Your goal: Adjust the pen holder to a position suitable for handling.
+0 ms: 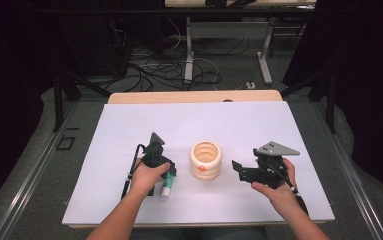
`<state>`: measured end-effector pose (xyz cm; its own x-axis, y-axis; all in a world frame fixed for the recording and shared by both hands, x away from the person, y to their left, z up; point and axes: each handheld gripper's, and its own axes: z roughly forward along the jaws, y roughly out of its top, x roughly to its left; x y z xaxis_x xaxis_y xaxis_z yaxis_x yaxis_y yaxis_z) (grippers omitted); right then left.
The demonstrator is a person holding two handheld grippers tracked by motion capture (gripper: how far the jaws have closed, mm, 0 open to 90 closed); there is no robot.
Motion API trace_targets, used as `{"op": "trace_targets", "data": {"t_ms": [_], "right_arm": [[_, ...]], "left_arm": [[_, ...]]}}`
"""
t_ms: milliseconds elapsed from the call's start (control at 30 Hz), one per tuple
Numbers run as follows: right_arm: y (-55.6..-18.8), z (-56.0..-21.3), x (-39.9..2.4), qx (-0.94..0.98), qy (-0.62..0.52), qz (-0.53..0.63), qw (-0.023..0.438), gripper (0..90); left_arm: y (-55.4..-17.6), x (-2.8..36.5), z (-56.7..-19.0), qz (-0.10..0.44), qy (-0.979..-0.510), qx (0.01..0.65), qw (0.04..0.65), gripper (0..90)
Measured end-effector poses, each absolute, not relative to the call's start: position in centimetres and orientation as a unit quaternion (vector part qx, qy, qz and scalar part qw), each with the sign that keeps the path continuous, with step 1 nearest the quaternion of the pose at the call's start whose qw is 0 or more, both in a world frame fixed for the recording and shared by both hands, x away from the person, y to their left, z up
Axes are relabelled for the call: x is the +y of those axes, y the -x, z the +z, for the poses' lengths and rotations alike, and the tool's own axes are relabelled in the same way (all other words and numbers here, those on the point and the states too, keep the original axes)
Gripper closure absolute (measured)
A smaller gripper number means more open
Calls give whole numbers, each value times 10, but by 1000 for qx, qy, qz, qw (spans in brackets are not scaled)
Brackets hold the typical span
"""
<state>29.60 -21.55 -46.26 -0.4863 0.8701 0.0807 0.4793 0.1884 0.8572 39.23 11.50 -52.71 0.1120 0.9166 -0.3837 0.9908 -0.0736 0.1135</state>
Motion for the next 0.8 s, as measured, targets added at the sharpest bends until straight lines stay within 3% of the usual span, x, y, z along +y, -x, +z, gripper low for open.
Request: {"op": "trace_targets", "data": {"t_ms": [300,800], "right_arm": [[-296,-463,-215,738,-457,444,219,149],[-296,-464,-214,739,-457,444,219,149]], "left_arm": [[-392,115,-529,-113,-729,652,176,644],[-391,119,-528,-118,-726,647,200,659]]}}
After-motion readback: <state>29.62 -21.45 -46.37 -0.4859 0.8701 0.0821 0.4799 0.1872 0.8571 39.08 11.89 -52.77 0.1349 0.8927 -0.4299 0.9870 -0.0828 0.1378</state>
